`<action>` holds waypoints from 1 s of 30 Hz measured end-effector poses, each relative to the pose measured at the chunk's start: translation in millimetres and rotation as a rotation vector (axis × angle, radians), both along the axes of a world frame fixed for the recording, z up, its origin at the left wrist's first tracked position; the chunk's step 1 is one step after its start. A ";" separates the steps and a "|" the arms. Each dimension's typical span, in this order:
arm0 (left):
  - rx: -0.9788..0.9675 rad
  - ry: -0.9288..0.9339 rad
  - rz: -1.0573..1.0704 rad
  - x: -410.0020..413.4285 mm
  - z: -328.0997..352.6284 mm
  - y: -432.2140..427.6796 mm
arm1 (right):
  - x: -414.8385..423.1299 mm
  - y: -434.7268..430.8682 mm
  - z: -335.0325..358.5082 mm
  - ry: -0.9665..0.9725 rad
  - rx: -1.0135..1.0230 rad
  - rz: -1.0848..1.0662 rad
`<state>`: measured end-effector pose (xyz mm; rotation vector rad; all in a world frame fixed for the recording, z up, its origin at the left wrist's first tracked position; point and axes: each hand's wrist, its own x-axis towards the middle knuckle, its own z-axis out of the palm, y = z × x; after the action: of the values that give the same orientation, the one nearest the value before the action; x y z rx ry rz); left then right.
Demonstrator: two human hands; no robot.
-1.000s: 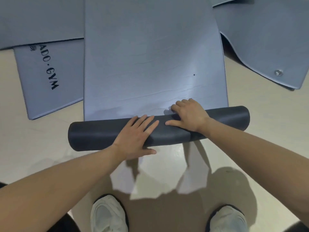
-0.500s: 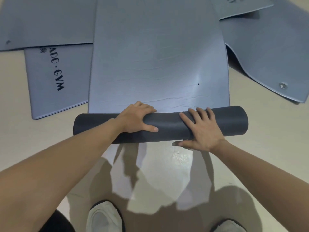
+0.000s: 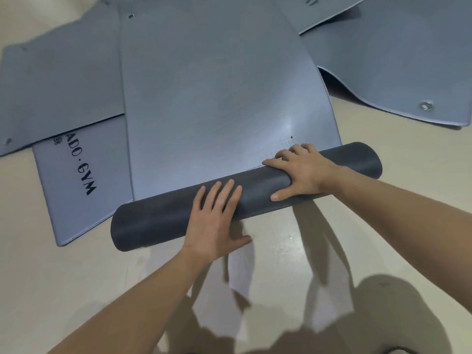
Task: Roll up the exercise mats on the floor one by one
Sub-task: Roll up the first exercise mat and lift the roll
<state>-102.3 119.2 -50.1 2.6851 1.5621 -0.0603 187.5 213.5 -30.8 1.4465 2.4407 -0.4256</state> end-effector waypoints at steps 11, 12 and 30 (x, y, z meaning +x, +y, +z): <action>-0.103 -0.082 0.106 -1.9 4.5 81.6 | 0.0 -22.4 -13.9 0.114 0.390 -0.064; -0.139 -0.090 0.123 -1.6 5.6 88.9 | 0.3 -18.0 -11.6 0.059 0.365 -0.054; -0.627 -0.082 0.297 -6.5 48.6 114.3 | -26.8 13.2 35.8 -0.002 -0.043 -0.045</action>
<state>-108.8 233.5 -1.4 1.9442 1.5657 -0.3585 160.7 226.7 5.0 1.4857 2.3866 -0.4836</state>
